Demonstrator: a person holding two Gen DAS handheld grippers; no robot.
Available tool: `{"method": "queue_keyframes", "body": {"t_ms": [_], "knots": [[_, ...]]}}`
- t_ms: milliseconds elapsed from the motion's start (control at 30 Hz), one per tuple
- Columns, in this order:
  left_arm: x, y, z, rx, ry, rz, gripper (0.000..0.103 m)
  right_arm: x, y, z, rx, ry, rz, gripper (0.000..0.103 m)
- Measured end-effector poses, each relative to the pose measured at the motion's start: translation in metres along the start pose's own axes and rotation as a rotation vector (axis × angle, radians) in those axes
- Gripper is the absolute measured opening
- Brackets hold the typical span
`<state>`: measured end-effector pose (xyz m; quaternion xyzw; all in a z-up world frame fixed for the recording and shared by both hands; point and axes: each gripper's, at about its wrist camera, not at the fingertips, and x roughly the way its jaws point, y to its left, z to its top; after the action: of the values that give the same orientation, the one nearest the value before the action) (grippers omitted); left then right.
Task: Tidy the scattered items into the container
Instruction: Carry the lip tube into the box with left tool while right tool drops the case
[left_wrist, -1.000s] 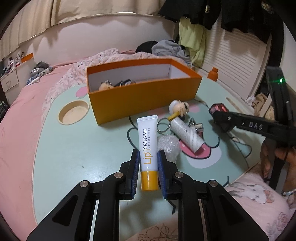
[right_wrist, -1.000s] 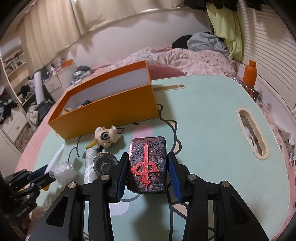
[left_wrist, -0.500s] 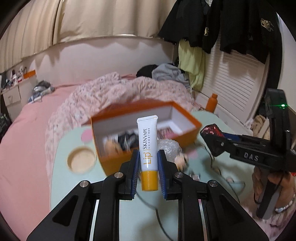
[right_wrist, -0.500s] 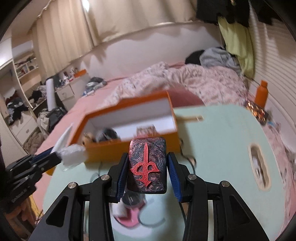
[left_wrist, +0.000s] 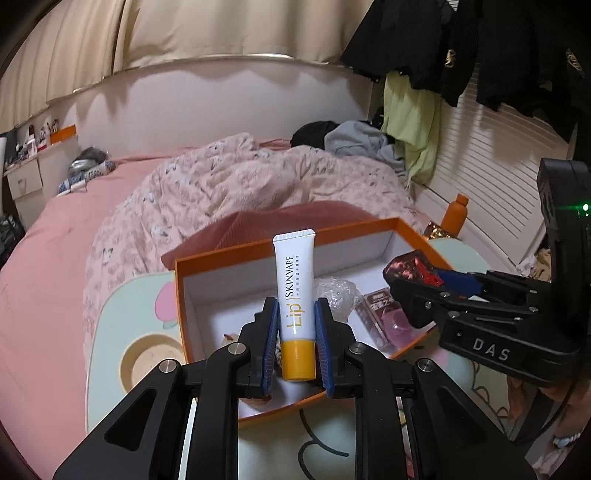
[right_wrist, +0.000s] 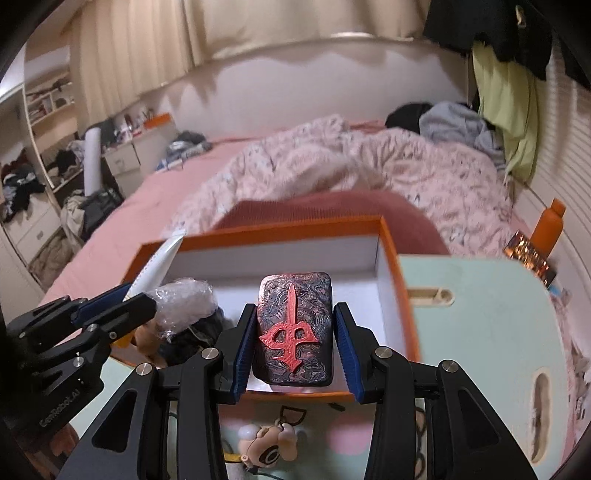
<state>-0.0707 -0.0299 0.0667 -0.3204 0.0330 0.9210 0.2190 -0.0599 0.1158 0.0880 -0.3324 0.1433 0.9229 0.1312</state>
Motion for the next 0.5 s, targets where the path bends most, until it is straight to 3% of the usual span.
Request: {"method": "queue_keyframes", "body": {"t_ms": [367, 500], "knots": [[0.0018, 0.003, -0.0029, -0.007, 0.016, 0.008, 0.021, 0.0075, 0.0032, -0.0043, -0.035, 0.009, -0.017, 0.041], [0.0, 0.0054, -0.0031, -0.031, 0.001, 0.052, 0.024, 0.0081, 0.0044, -0.0042, -0.045, 0.006, -0.028, 0.044]]}}
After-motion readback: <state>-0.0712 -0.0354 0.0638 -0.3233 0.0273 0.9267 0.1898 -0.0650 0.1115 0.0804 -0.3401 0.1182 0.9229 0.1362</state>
